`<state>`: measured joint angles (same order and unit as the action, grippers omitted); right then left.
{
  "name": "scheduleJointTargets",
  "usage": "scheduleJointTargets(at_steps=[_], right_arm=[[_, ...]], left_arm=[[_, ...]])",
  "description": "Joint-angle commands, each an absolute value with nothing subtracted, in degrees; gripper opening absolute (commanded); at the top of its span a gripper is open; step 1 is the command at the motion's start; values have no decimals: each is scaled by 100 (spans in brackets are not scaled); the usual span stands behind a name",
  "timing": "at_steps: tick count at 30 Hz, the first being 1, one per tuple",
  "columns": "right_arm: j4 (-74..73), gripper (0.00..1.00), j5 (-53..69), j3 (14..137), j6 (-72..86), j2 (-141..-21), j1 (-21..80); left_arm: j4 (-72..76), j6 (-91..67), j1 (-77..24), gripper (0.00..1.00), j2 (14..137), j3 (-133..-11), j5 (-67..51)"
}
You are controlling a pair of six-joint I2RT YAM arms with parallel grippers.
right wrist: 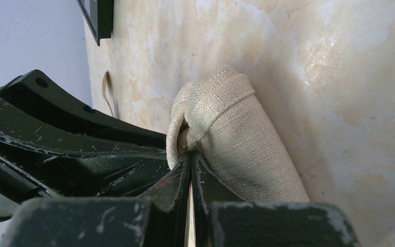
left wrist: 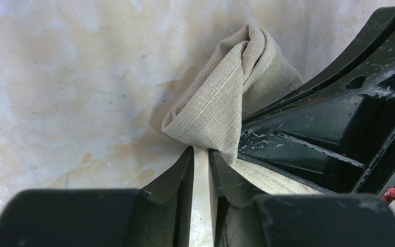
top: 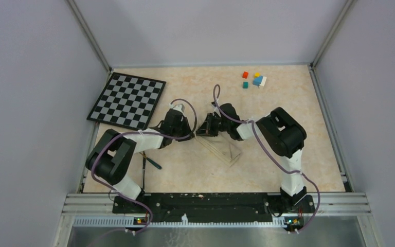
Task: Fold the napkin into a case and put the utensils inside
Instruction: Grasp the top corner of the smaller rectangle folded napkin from the folded napkin.
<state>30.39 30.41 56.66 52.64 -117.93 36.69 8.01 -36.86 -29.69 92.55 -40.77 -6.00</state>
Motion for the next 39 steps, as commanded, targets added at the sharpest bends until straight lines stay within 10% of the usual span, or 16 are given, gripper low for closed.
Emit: scheduleJointTargets(at_steps=[1, 7, 29, 39], right_arm=[[2794, 0, 3119, 5516, 5045, -11257, 3684], [2400, 10, 3256, 5588, 4741, -10782, 3232], [2839, 0, 3066, 5697, 5122, -11215, 3730], [1240, 21, 3130, 5434, 3499, -10178, 3189]], left_arm=[[886, -3551, -3128, 26, 8978, -4050, -586], [729, -3520, -2909, 46, 8304, -3587, -607], [463, -3257, -3026, 41, 9022, -4265, -265], [243, -3019, -2873, 44, 8152, -4060, -897]])
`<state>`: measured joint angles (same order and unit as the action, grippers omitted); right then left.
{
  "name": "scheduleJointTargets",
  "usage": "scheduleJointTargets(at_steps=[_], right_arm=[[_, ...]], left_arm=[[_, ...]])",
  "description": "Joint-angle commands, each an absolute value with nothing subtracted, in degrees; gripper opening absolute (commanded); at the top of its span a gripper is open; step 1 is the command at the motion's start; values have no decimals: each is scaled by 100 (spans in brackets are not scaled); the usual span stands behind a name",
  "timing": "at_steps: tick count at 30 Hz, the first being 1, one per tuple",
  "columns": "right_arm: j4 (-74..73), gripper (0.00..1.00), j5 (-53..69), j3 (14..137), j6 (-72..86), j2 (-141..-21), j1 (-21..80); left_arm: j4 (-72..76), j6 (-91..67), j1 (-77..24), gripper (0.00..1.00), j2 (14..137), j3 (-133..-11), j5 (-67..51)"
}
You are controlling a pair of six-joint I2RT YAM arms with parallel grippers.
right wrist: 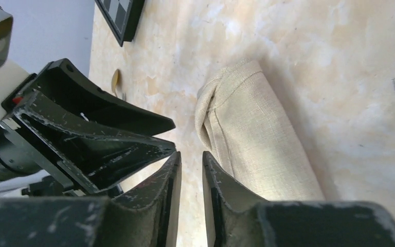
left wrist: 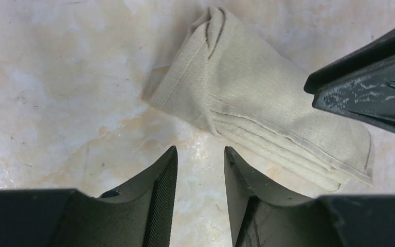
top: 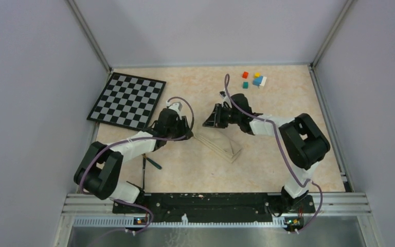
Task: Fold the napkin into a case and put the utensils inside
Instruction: Grasp the top corner of the smaller rectangle folded napkin from the folded napkin, then move the smaller rectangle-folded napkin to the center of the board.
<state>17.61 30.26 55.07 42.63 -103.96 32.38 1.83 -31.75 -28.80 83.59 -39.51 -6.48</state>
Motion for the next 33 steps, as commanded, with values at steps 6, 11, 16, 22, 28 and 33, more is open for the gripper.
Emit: scheduleJointTargets(at_steps=[6, 11, 16, 22, 28, 33], right_arm=[[1648, 3, 2893, 5032, 3589, -10375, 3272], [1888, 0, 2662, 4776, 3635, -10629, 3564], [2125, 0, 2602, 4599, 3792, -10687, 3824], [1796, 2, 2575, 4735, 3673, -10280, 3775], [1278, 25, 2530, 5087, 3279, -9946, 3632], [718, 46, 2151, 5209, 2489, -9545, 3828]], left_arm=[[325, -2971, -2873, 33, 8820, -4582, -967], [604, -2970, -2865, 28, 9543, -5045, -1138], [772, -3006, -2873, 26, 10038, -5191, -1219], [615, -2929, -2861, 41, 9182, -4777, -1123], [115, -2901, -2509, 50, 8537, -4563, -1263], [202, -3072, -2151, 52, 8097, -4132, -1505]])
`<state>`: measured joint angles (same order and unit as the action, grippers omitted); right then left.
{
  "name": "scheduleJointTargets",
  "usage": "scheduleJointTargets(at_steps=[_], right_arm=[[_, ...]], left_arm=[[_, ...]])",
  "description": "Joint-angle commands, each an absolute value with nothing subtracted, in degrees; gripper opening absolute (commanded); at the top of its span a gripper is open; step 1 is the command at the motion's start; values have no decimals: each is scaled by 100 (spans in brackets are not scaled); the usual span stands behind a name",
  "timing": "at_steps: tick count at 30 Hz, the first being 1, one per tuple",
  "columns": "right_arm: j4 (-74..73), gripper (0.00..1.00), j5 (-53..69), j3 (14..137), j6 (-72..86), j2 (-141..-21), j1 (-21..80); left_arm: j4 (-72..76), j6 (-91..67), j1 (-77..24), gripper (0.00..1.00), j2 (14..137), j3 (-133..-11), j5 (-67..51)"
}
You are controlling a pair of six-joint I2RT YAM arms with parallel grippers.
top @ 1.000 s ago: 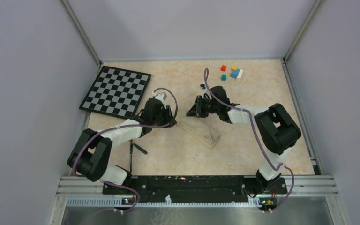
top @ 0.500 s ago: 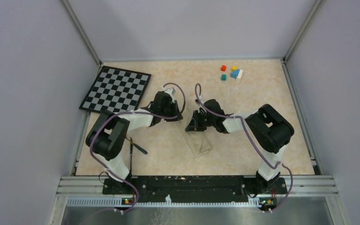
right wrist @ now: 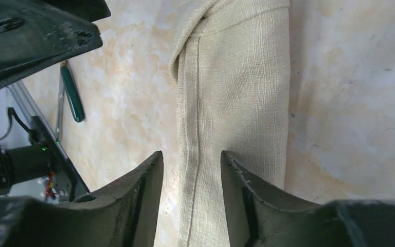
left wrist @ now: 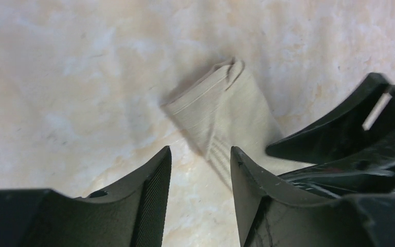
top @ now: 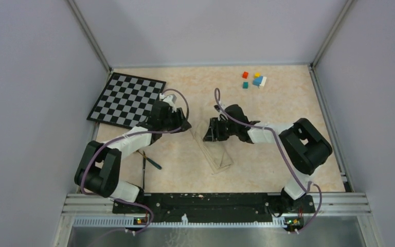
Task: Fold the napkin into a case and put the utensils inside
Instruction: Move the smaller rectangle-folded napkin to the center of the board, then smooth out the smaller rectangle-folded napkin at the center of the board.
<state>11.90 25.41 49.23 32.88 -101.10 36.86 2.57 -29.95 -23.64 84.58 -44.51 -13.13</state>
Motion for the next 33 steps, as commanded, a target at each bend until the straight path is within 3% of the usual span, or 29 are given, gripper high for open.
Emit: scheduleJointTargets(at_steps=[1, 5, 11, 14, 18, 24, 33], right_arm=[[513, 50, 1975, 5212, 2293, -9434, 3925], [-54, 54, 1429, 5240, 1782, -9160, 4222], [-373, 55, 841, 4970, 1216, -8766, 4637], [-487, 55, 459, 4873, 1026, -8619, 4862], [-614, 53, 179, 4917, 991, -8692, 5078], [-741, 44, -234, 5126, 1001, -9051, 5384], [-688, 46, -590, 5186, 1000, -9304, 5618]], left_arm=[[202, -3110, -2100, 53, 8028, -4068, -1571], [199, -3331, -2009, 54, 8073, -4011, -2458], [837, -4578, -2078, 44, 8209, -3343, -3424], [1118, -5138, -2361, 37, 8205, -2961, -3384], [1485, -5589, -2815, 35, 8513, -2760, -3309], [2237, -6327, -3167, 27, 8838, -2456, -2975], [3149, -7170, -3278, 28, 9178, -2067, -2612]])
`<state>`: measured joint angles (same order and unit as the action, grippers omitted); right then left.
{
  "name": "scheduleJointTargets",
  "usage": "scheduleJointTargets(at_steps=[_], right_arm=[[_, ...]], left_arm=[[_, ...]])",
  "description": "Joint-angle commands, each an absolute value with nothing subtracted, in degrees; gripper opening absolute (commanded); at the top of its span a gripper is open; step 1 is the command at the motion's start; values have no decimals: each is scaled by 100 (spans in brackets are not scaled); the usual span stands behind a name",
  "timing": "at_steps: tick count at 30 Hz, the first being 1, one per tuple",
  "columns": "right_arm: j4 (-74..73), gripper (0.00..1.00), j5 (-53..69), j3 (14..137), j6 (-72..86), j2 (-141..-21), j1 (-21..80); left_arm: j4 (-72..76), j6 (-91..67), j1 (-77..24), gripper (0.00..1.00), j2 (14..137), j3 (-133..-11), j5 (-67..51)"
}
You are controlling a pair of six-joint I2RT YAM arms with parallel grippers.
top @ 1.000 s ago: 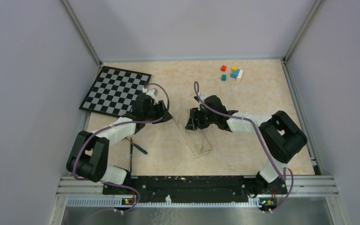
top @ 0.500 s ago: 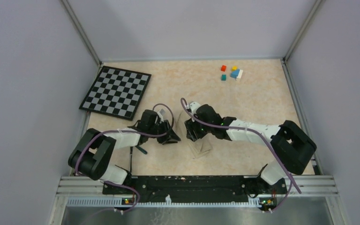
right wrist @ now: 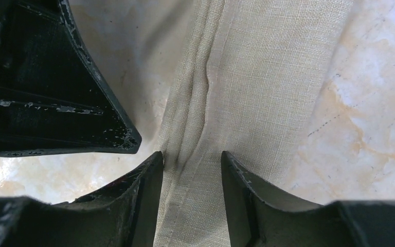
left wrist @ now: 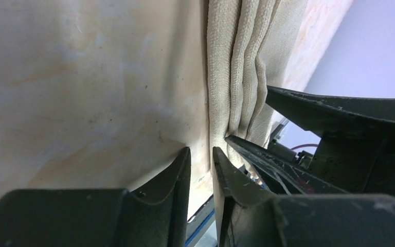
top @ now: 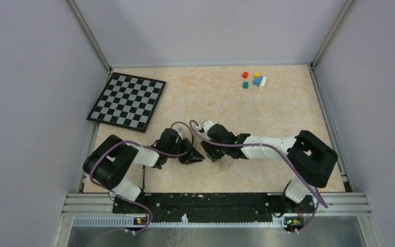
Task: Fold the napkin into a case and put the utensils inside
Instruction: Smooth out the smaller rectangle-folded napkin at the center of the board.
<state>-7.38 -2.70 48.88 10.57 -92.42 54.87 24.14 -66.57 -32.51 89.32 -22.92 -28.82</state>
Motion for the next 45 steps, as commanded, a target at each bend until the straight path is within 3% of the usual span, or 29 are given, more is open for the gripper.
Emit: scheduleJointTargets(at_steps=[1, 6, 11, 14, 22, 33, 41, 45], right_arm=[[-678, 46, -644, 5190, 1002, -9320, 5634], [-673, 35, -864, 5208, 1043, -9316, 5728], [-595, 10, -722, 5245, 1168, -9243, 5747], [-618, 0, -556, 5330, 1276, -9172, 5757], [-465, 0, 95, 5366, 1711, -9086, 5761], [165, 0, 19, 4851, 1946, -9570, 5575], [332, 0, 26, 4629, 1931, -9732, 5399], [333, 3, 34, 4602, 1909, -9678, 5379]], left_arm=[[3169, -7195, -3284, 29, 9247, -2081, -2592], [3169, -7226, -3398, 30, 9406, -2139, -2352], [3136, -7269, -3477, 15, 9464, -2162, -2162], [3094, -7258, -3477, 10, 9459, -2164, -2085], [3287, -7318, -3564, 2, 9405, -2138, -1979], [2925, -7107, -3631, 0, 8952, -2039, -1674], [2265, -6499, -3459, 9, 8414, -1942, -1430], [1930, -5867, -2973, 18, 7643, -2016, -1548]])
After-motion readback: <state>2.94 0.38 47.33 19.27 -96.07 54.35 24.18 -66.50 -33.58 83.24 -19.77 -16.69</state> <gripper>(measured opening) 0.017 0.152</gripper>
